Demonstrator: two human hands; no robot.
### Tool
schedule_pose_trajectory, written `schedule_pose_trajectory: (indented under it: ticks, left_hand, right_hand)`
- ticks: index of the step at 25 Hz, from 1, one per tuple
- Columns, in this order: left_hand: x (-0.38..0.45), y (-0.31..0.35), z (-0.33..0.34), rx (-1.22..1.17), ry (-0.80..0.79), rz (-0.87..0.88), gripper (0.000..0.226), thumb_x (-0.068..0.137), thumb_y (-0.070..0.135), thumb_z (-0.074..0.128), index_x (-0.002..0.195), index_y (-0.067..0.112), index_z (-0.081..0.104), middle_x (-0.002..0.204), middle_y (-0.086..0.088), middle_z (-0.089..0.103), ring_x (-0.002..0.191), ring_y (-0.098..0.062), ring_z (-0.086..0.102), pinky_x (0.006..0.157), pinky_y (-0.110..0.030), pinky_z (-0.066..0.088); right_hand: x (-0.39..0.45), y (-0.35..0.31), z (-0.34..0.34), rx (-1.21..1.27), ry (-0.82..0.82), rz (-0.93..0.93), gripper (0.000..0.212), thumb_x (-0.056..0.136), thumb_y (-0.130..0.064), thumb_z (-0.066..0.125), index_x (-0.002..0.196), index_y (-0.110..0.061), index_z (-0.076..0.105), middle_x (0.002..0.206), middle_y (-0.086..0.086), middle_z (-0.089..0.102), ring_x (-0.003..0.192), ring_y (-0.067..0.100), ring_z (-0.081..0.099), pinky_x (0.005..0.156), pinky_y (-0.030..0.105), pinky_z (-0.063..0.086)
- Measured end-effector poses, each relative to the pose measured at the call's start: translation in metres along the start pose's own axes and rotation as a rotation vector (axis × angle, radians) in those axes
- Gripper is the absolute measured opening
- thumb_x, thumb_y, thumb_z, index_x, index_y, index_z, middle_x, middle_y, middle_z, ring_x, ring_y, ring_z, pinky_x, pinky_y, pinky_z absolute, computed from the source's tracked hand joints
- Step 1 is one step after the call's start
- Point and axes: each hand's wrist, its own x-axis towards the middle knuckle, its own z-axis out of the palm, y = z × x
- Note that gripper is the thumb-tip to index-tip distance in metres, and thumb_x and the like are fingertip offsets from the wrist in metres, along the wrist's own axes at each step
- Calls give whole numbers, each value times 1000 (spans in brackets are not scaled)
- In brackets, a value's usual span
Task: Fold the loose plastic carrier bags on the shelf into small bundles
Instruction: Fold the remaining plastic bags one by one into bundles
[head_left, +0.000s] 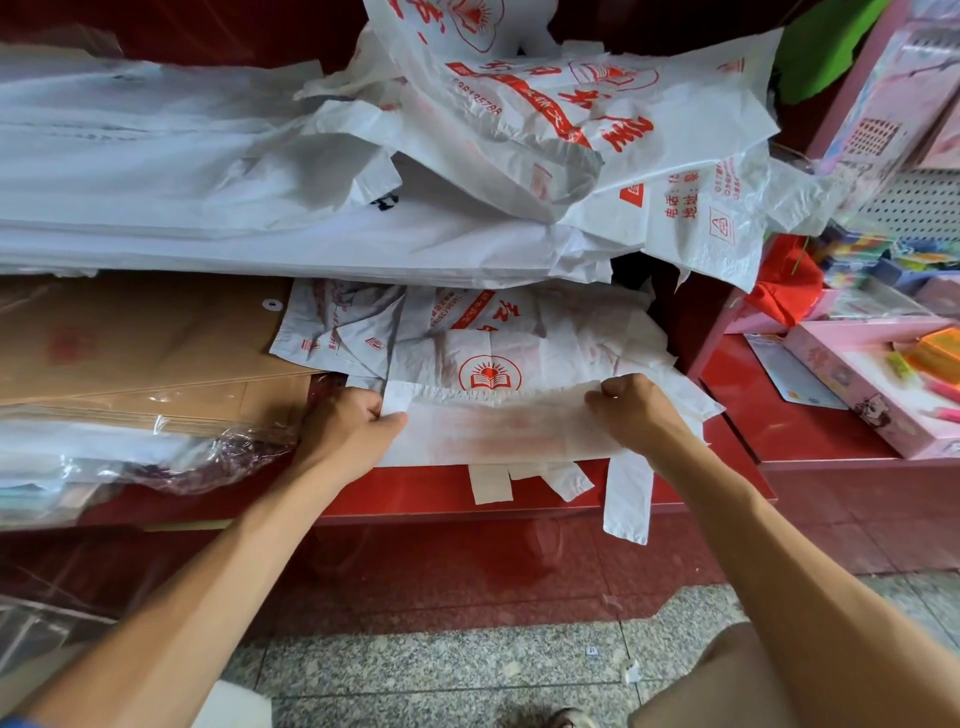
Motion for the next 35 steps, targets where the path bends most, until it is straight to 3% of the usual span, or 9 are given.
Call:
schedule_pose_trajectory:
  ticks: [6,11,14,17,21,24,29,32,35]
  left_hand:
    - [-6,1,6,271,130,135,37,89,29,67,63,14,46,55,2,49,57,-24,50,60,-34,38]
    - [-16,10,8,589,289,412,31,80,17,71,107,12,57,97,-8,66,91,-31,62,80,-44,46]
    - [-22,24,23,418,10,783,37,90,3,58,127,10,60,133,-4,60,124,-24,54,107,-39,40]
    - [-26,30,40,366,-292,731,48,105,14,32,152,17,25,158,7,14,143,-1,5,114,-15,-6]
    - [-17,27,42,420,-369,665,53,105,22,28,154,37,13,162,11,1,148,-5,-6,121,-32,-7]
    - [-13,26,43,422,-402,625,47,102,33,32,148,46,29,163,14,4,149,-8,-2,121,-50,1]
    - [-4,17,26,576,-433,460,92,65,82,11,151,50,8,163,5,-11,150,-18,-12,118,-53,-6]
    - [-6,20,12,554,-479,424,103,63,79,19,155,35,2,161,9,-12,149,-14,-11,118,-46,-6]
    - [-9,22,4,444,-409,448,69,86,42,47,150,25,29,160,8,17,149,-18,16,119,-43,13]
  right_hand:
    - [3,2,8,-115,84,-20,29,98,-26,45,95,-10,69,88,12,63,77,29,58,65,31,43]
    - [4,-1,13,-169,116,6,29,98,-31,48,97,-10,68,85,9,58,75,28,55,64,29,40]
    - [7,-2,15,-162,88,14,29,97,-31,49,94,-9,68,87,9,61,76,27,57,63,29,40]
    - [6,-4,14,-155,110,49,25,93,-29,55,93,-8,68,93,11,67,75,27,58,63,29,43]
    - [-7,-18,17,-257,353,-211,25,89,-20,57,113,-12,59,113,8,61,99,30,57,71,33,44]
    - [-21,-35,45,-147,69,-681,44,96,-34,44,131,-12,55,138,9,54,125,31,49,97,44,45]
    - [-18,-26,38,-418,-439,-439,84,92,-65,41,156,-27,1,164,-10,-5,151,15,-5,123,42,6]
    - [-14,-22,13,-375,-479,-348,80,89,-49,57,154,-29,13,161,-7,15,148,21,18,118,44,25]
    - [-13,-17,6,-320,-382,-299,65,87,-20,53,148,-27,32,150,1,41,133,26,43,106,40,42]
